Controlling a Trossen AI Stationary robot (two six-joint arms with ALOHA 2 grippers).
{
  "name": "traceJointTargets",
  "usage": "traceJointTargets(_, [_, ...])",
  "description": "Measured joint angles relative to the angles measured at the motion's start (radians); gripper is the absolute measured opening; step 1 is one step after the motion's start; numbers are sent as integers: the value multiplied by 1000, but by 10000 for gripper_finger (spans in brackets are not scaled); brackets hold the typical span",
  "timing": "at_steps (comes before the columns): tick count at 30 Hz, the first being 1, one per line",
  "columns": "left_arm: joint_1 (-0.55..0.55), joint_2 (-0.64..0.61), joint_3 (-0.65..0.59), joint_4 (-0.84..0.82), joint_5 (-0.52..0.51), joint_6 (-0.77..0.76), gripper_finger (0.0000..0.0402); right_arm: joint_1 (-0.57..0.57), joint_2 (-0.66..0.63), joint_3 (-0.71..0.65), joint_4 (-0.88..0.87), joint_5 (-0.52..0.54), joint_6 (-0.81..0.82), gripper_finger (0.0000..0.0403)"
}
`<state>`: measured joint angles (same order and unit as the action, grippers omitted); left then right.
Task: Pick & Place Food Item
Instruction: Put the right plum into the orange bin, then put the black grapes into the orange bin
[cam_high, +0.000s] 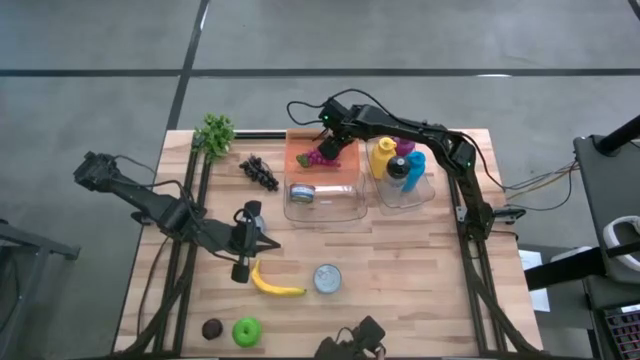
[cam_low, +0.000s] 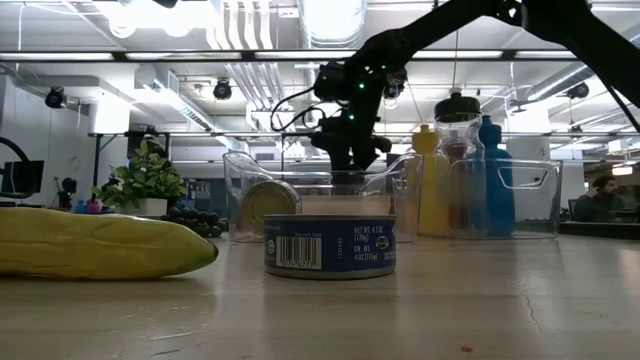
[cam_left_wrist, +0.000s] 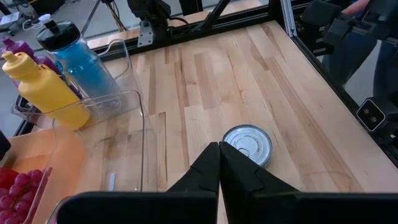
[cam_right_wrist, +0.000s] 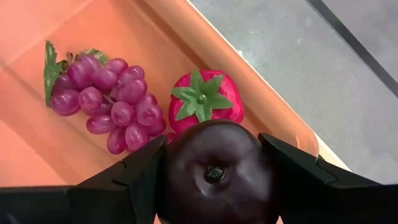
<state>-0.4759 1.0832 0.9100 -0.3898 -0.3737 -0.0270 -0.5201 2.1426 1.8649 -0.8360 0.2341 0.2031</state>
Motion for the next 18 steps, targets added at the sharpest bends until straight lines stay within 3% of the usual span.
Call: traceJointTargets(18, [0,0,0,-3,0,0,8,0,-4,8,1,0,7,309])
